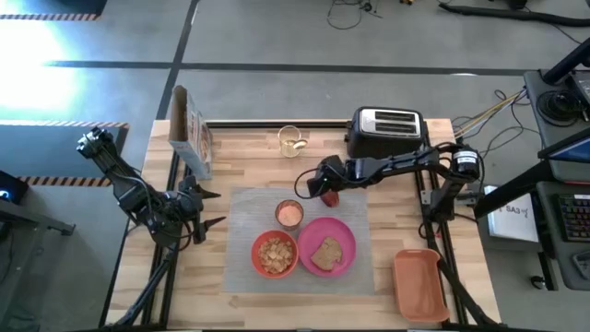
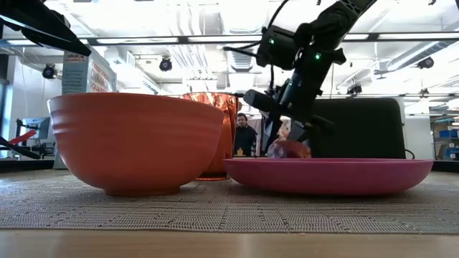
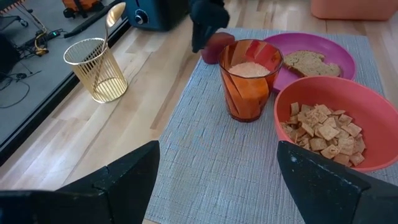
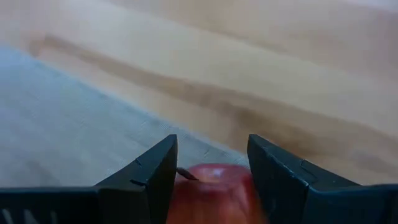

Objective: Arrange a breakfast setting
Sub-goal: Put the red apple to the top of the pink plate on the gray mat, then put the golden spoon to the left of the orange bowl on the gray mat

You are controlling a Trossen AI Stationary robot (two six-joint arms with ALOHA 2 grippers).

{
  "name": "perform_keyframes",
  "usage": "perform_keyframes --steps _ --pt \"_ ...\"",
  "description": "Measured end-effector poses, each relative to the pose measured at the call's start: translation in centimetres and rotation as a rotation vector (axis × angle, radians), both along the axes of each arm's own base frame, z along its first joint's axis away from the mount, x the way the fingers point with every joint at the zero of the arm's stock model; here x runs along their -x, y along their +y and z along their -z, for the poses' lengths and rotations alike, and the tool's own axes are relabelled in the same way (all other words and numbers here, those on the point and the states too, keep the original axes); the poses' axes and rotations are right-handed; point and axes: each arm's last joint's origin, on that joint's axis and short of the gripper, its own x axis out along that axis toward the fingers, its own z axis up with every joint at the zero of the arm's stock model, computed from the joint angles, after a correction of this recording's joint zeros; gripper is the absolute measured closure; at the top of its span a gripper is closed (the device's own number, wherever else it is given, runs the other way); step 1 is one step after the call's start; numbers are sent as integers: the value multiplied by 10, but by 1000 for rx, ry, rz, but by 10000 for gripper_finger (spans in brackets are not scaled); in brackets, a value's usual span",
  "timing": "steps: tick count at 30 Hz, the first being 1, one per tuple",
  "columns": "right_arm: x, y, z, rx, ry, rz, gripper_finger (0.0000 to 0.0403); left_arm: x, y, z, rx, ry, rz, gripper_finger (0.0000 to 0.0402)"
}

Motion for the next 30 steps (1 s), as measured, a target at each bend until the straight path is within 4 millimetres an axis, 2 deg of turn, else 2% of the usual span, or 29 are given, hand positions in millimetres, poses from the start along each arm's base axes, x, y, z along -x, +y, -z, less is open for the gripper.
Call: perform_keyframes --steps 11,18,25,30 --pt "-12 27 -11 -117 -55 -142 218 0 0 0 0 -1 0 95" --pt "-16 27 -17 -98 -66 -181 218 0 0 0 1 -1 -1 95" --pt "-28 14 -54 -6 -84 -255 218 -1 0 -1 11 -8 -2 95" --pt "-37 8 -80 194 -88 -250 218 -1 0 -1 13 -9 -3 95"
